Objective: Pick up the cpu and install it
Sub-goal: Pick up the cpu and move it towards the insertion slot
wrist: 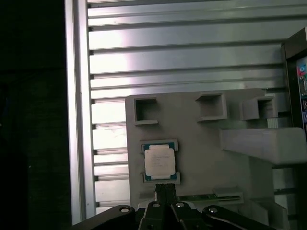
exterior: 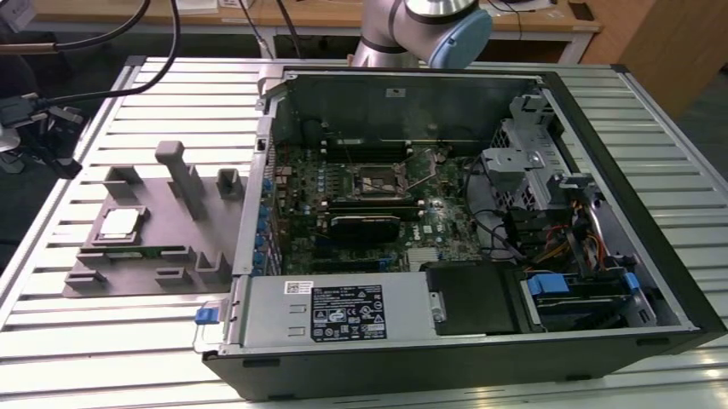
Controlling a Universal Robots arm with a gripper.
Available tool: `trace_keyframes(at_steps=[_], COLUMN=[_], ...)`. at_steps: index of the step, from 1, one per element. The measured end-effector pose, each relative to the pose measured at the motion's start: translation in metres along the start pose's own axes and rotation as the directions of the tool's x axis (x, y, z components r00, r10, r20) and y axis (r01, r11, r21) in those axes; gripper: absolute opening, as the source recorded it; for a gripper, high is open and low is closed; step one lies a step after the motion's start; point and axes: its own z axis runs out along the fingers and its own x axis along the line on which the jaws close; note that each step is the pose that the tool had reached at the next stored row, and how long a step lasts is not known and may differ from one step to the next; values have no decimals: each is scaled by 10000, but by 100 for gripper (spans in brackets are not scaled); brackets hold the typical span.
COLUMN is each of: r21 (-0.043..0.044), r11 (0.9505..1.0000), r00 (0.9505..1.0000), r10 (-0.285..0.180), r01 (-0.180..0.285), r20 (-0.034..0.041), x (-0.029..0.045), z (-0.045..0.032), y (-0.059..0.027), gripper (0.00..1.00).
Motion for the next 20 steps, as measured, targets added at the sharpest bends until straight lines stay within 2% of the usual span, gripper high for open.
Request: trace_keyframes(at_steps=[20], r21=[16], r11=[10000], r00=[10000], r10=[0], r01=[0], r20=[1], x=[1], z=[92], y=[-7], gripper=[11])
